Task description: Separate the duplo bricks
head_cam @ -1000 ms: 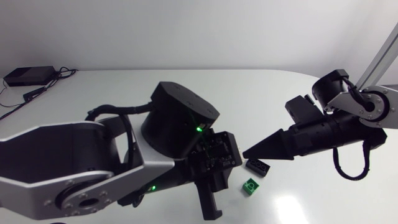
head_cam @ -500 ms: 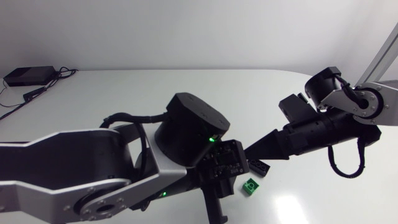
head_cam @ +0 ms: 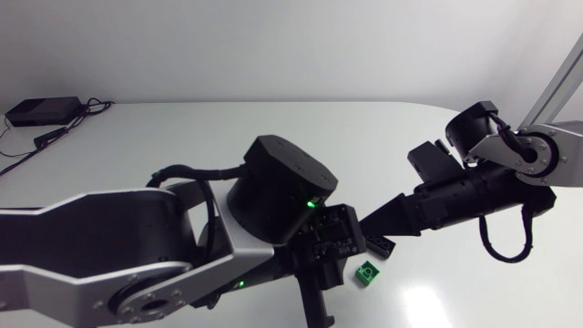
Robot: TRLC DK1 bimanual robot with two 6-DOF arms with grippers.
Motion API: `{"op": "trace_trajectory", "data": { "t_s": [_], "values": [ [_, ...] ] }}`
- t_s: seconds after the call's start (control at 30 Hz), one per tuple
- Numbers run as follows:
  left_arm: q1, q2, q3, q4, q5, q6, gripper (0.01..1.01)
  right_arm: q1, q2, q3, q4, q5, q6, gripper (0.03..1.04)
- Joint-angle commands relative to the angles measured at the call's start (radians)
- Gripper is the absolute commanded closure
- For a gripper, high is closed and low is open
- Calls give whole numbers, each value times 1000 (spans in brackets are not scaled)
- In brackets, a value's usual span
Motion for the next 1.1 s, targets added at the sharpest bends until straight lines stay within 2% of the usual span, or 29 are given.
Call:
{"op": "trace_trajectory", "data": {
  "t_s": [0.0,0.23,0.27,0.37,0.5,1.07],
  "values": [
    [4,4,37,7,-7,-18,736,9,15,-32,-1,-10,-7,570],
    [4,2,45,1,-8,-18,736,15,12,-38,-3,-8,-7,549],
    [2,2,45,-1,-8,-18,736,15,9,-38,-3,-7,-7,557],
    [2,4,42,-1,-10,-18,736,15,1,-38,-1,-4,-7,670],
    [6,7,37,-3,-10,-18,733,13,-20,-46,10,8,-5,703],
    [9,-24,0,-9,-8,-26,718,-17,-46,-52,49,19,16,736]
  ]
}}
